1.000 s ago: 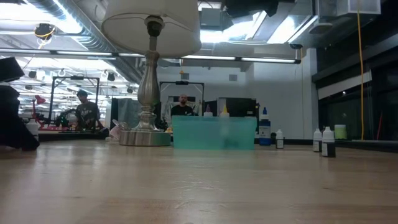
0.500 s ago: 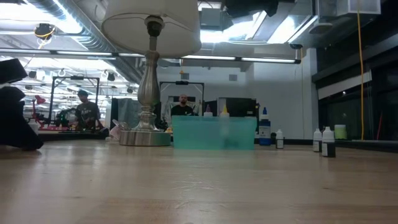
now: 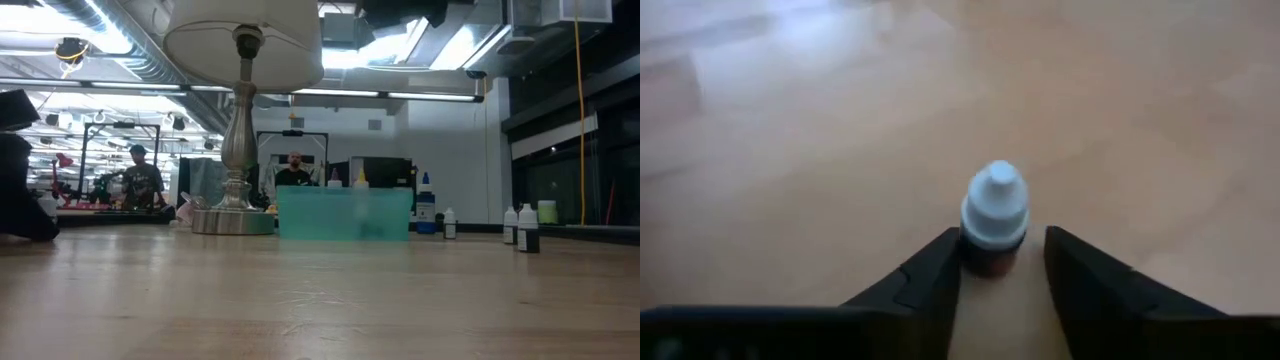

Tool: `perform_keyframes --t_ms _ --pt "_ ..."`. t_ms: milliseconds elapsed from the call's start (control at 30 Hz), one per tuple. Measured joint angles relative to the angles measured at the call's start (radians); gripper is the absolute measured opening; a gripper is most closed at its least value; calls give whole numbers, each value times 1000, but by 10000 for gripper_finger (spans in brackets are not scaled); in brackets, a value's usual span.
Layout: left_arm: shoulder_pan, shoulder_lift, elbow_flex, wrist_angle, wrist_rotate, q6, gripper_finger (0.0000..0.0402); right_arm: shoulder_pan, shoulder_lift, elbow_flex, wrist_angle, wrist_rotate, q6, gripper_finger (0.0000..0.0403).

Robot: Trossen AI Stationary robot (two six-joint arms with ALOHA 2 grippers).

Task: Pick & Place food coloring
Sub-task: Put the top left small red food coloring bottle into the green bin

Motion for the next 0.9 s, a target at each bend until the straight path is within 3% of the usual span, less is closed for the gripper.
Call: perform_keyframes --t_ms 233,433,700,900 --pt "-13 0 120 -50 -50 38 72 0 0 0 90 -121 3 110" --pt "-13 0 228 -152 -50 93 42 0 0 0 121 -200 3 110" --pt "-36 0 239 -167 -3 77 45 0 0 0 120 -216 23 110" --pt "-39 -2 211 -142 -20 44 79 -11 0 0 119 -197 25 110"
